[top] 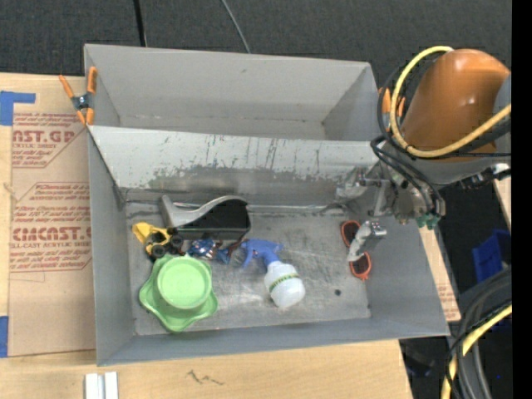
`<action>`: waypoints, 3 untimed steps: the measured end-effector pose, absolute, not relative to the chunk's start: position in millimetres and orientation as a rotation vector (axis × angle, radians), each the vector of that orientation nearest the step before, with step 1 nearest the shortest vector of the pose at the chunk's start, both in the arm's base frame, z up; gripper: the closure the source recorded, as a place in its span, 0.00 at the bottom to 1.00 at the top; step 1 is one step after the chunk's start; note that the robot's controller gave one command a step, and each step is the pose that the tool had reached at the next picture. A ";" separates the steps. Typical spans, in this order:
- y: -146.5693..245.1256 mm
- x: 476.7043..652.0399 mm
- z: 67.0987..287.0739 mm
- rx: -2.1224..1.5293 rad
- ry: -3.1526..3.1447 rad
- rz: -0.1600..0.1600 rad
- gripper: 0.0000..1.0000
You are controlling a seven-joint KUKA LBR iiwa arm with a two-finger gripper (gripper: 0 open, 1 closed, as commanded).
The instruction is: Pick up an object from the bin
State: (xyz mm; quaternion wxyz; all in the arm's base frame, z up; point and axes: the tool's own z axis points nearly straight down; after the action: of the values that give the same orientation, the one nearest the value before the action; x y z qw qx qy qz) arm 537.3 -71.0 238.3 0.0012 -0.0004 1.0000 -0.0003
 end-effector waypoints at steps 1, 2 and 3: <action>-70.9 537.4 238.3 -0.002 3.139 -0.001 0.00; -21.5 516.1 192.6 -0.124 3.134 -0.002 0.00; 8.7 537.0 166.4 0.168 3.135 0.002 0.00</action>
Offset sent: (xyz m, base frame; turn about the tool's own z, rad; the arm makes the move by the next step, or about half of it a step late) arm -0.0369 0.0867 -0.0783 -0.1373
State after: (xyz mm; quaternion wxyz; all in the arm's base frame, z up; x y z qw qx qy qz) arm 537.0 8.7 166.4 0.0010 0.0536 0.9986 0.0006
